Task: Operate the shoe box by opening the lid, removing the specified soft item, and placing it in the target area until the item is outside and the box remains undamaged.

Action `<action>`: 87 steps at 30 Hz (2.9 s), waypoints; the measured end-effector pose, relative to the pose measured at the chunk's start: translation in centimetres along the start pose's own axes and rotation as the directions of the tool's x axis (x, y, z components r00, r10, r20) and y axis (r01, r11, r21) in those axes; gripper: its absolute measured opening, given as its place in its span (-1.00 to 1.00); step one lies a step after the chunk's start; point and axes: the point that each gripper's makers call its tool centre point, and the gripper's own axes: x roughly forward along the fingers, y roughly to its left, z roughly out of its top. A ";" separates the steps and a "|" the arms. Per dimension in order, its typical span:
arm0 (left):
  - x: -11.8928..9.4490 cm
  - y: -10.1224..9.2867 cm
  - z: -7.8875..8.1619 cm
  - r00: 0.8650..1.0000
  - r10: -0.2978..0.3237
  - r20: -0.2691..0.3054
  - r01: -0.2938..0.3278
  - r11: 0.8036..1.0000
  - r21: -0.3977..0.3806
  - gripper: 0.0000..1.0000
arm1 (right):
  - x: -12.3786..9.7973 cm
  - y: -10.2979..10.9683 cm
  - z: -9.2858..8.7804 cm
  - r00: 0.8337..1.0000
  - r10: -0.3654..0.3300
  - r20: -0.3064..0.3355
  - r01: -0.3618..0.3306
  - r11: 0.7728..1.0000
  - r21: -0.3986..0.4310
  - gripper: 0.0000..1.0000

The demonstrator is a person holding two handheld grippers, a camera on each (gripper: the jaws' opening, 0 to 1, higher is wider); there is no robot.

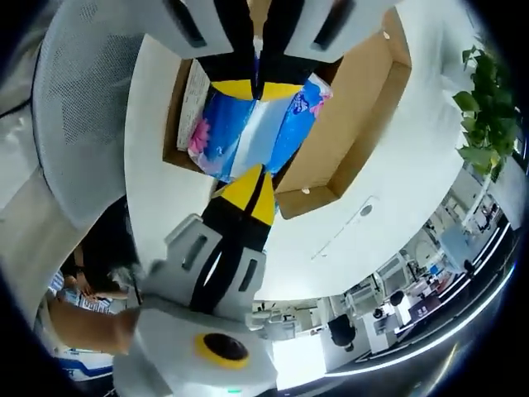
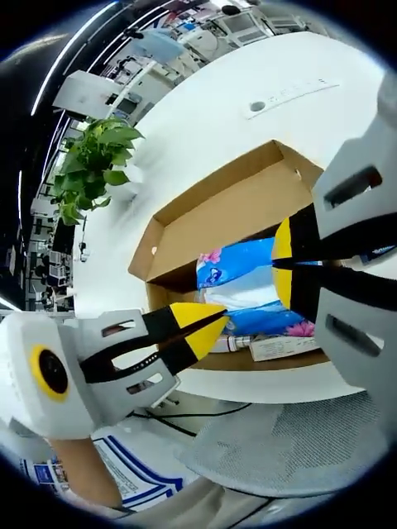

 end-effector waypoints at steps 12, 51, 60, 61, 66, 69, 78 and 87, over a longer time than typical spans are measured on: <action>-1.4 -0.5 2.7 0.999 0.025 0.023 -0.026 0.999 0.026 -1.00 | -3.1 -0.3 0.3 1.000 -0.006 0.025 0.006 1.000 -0.014 -1.00; 4.8 -5.7 14.8 0.991 -0.107 0.082 0.095 0.985 0.143 -1.00 | -12.6 -5.7 -8.3 0.998 -0.064 -0.013 0.064 0.997 0.046 -1.00; 7.0 -6.4 17.3 0.988 -0.130 0.086 0.116 0.981 0.157 -1.00 | -14.4 -7.6 -10.9 0.995 -0.090 -0.033 0.090 0.996 0.011 -1.00; 7.2 -6.4 17.5 0.988 -0.131 0.087 0.116 0.980 0.160 -1.00 | -14.5 -7.8 -11.1 0.995 -0.091 -0.034 0.092 0.996 0.010 -1.00; 8.5 -6.8 19.1 0.986 -0.142 0.090 0.126 0.979 0.160 -1.00 | -15.4 -9.0 -12.4 0.993 -0.110 -0.041 0.111 0.994 0.011 -1.00; 9.2 -7.1 20.0 0.985 -0.149 0.091 0.133 0.977 0.168 -1.00 | -15.9 -9.7 -13.3 0.992 -0.121 -0.045 0.121 0.993 0.014 -1.00; 11.9 -8.0 22.3 0.980 -0.180 0.082 0.161 0.968 0.195 -1.00 | -17.2 -11.5 -16.1 0.988 -0.143 -0.065 0.145 0.989 0.024 -1.00; 14.7 -8.6 24.1 0.974 -0.217 0.072 0.198 0.959 0.203 -1.00 | -17.8 -13.1 -19.1 0.983 -0.157 -0.098 0.161 0.986 0.032 -1.00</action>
